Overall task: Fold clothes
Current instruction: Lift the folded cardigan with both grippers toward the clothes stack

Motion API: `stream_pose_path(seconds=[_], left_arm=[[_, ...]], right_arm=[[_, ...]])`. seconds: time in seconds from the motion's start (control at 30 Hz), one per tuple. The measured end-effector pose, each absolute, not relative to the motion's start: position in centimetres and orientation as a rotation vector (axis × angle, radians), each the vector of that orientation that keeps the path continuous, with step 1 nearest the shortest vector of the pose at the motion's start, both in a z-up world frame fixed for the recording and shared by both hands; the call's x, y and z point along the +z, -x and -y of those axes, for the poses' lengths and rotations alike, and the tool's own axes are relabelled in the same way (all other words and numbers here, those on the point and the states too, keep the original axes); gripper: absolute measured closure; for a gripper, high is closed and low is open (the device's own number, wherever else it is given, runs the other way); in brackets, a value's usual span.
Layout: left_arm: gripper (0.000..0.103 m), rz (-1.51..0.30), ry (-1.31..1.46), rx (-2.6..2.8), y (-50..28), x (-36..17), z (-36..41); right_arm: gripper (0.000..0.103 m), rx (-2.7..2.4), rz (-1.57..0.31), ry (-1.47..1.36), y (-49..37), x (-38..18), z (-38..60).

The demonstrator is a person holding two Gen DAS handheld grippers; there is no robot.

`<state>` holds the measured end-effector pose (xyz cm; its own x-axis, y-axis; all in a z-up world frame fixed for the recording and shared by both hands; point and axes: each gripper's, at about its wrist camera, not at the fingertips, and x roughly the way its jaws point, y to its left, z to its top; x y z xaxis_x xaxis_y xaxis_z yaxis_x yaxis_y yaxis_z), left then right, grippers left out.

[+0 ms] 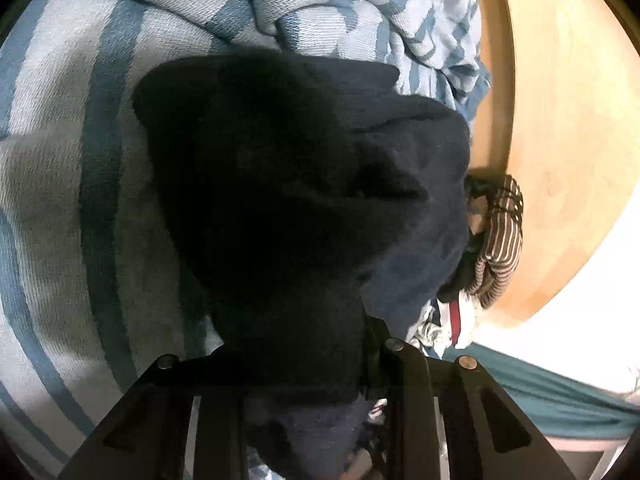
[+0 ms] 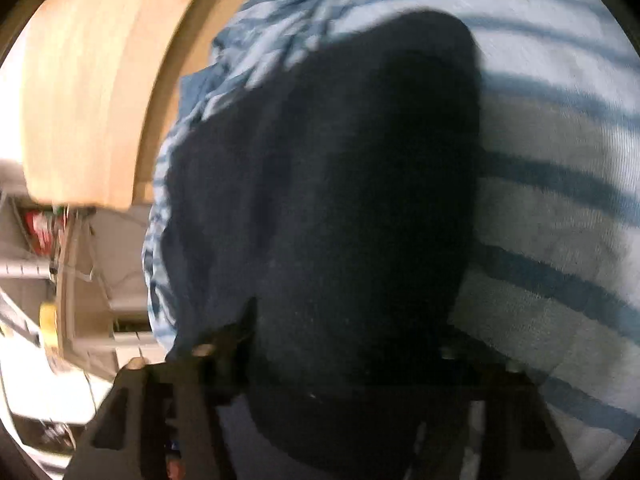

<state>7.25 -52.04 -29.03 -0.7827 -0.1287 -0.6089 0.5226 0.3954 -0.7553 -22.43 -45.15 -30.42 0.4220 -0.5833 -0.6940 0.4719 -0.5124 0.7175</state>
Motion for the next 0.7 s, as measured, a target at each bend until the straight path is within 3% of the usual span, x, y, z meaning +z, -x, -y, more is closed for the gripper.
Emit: stream_pose_path(seconds=[0.23,0.7], left_arm=[[0.077,-1.513,-0.467,-1.840,-2.8,-19.4,51.6],[0.077,-1.295,-0.397,-2.192,15.8,-2.5,60.7]], right_arm=[[0.057,-1.482,-0.128,-1.260,21.1,-21.0,46.6],[0.057,-1.662,-0.156,-1.053,34.1,-1.3,52.1]])
